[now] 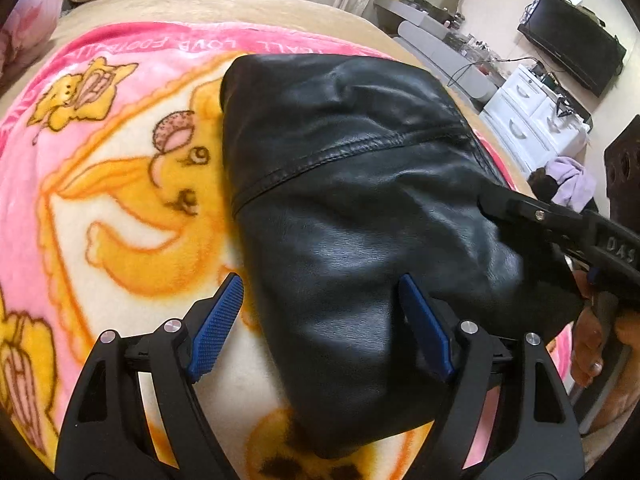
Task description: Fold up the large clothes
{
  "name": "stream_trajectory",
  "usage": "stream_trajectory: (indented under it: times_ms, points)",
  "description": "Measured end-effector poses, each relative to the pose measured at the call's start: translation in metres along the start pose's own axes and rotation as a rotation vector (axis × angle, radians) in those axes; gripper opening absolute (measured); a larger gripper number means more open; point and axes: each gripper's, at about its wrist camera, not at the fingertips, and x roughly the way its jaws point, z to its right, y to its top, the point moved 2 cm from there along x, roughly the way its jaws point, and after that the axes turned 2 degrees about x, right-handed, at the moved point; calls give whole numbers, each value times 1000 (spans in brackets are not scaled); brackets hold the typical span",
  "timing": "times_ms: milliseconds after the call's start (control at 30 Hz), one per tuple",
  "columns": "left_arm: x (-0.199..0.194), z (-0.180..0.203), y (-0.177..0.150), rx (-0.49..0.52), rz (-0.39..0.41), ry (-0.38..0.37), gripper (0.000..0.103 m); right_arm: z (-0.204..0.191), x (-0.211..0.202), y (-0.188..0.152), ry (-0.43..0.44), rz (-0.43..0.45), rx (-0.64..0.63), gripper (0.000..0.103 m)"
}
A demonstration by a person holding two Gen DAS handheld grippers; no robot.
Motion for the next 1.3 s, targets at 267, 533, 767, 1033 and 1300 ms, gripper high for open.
stream_trajectory:
  times_ms: [267,533,767,1033,1300]
  points:
    - [-27,5,22,-39,62,-76,77,-11,-55,35,29,179,-149,26]
    - [11,19,12,-38,-34,-95,84,101,-20,5,60,91,79,26]
    - [23,32,8,-24,-68,-99,89,121,-10,-14,5,121,115,57]
    - [25,42,7,16,-63,-92,89,121,-52,-35,111,150,190,96]
    - [25,42,8,29,-54,-84,89,131,-40,-62,144,32,219,97]
